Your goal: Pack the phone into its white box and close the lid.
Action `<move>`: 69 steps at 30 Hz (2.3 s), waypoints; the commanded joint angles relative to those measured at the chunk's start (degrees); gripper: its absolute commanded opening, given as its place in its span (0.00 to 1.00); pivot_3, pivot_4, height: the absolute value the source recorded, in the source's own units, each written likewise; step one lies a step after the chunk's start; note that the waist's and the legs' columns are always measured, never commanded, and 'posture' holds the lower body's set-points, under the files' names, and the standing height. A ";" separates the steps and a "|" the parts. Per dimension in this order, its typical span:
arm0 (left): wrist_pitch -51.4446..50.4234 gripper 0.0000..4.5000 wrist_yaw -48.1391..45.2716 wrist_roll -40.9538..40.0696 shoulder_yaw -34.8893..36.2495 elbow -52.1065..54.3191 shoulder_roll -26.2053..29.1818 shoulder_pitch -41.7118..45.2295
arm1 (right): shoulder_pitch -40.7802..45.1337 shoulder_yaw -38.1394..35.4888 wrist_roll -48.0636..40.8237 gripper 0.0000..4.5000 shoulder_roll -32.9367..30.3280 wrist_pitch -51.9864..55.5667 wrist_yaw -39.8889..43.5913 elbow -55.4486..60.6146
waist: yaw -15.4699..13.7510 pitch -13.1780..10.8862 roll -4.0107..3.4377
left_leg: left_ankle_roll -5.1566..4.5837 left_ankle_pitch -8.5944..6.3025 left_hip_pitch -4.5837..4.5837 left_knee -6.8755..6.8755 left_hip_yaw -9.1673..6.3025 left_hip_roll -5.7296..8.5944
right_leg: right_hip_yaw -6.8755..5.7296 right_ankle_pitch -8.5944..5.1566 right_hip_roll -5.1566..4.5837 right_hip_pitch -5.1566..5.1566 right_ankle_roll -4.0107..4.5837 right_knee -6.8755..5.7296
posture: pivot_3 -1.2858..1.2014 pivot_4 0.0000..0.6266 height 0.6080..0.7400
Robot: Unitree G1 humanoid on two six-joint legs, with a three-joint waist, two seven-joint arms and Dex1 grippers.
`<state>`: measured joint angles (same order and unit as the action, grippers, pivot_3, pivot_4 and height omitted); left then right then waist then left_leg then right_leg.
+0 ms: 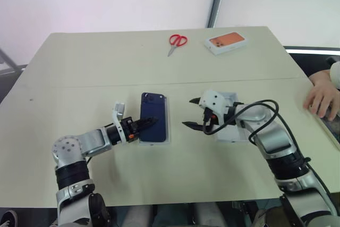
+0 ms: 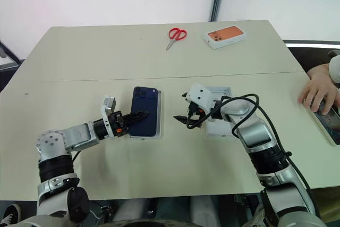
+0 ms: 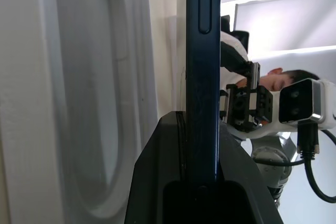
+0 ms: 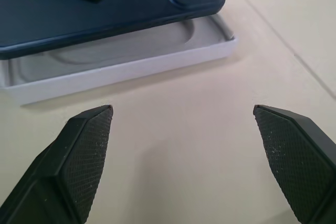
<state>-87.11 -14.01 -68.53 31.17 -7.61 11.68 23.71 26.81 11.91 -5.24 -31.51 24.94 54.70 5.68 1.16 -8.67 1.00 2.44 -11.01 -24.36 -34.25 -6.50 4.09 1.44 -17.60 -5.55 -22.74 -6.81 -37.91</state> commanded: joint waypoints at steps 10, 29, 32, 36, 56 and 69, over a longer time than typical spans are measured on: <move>3.56 0.51 0.32 -0.48 -1.44 2.58 0.76 -0.09 | 0.77 -0.83 -0.05 1.00 -0.82 -2.79 -1.01 -0.52 | -0.44 -0.01 0.02 | 0.00 0.00 0.00 -0.08 -0.04 0.04 | -0.03 0.00 -0.02 0.08 0.00 0.02 | 0.52 0.24 1.00; 1.05 0.84 -0.43 -1.32 -6.08 4.41 7.53 3.47 | 2.54 1.36 0.71 1.00 1.25 -4.33 -2.21 -2.88 | -0.37 -0.01 0.02 | 0.00 0.00 0.04 -0.08 -0.04 0.03 | -0.03 0.00 -0.01 0.11 0.00 0.01 | 0.52 0.24 1.00; 0.22 0.84 -1.60 -0.67 -7.91 4.70 9.16 3.41 | 2.81 1.76 1.32 1.00 1.53 -5.11 -2.63 -3.50 | -0.38 -0.01 0.02 | 0.00 0.00 0.04 -0.08 -0.04 0.04 | -0.03 0.00 -0.02 0.12 0.00 0.01 | 0.52 0.24 1.00; 0.58 0.84 -3.56 1.10 -10.12 4.41 11.85 3.57 | 2.94 1.79 1.23 1.00 1.90 -5.03 -2.80 -3.59 | -0.35 -0.01 0.02 | 0.01 0.00 0.04 -0.08 -0.04 0.04 | -0.02 0.00 -0.01 0.11 0.00 0.01 | 0.52 0.24 1.00; 1.47 0.84 -9.26 5.27 -12.80 7.26 18.37 4.05 | 3.18 2.14 1.51 1.00 2.58 -5.54 -2.61 -4.44 | -0.28 -0.02 0.02 | 0.00 0.00 0.03 -0.05 -0.05 0.04 | -0.02 0.00 -0.02 0.08 0.00 0.01 | 0.52 0.24 1.00; 5.20 0.84 -11.04 8.02 -10.78 6.44 22.48 6.18 | 3.15 1.54 1.08 1.00 2.97 -5.50 -2.47 -4.74 | -0.29 -0.02 0.01 | 0.00 0.00 0.03 -0.04 -0.06 0.04 | -0.02 0.00 -0.02 0.08 0.00 0.01 | 0.52 0.24 1.00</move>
<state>-83.34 -23.91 -61.11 19.07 -1.96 32.83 29.08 28.59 14.45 -3.14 -28.98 20.01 52.28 0.27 0.87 -8.69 1.01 2.44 -11.01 -24.33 -34.29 -6.55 4.12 1.42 -17.60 -5.57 -22.67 -6.81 -37.90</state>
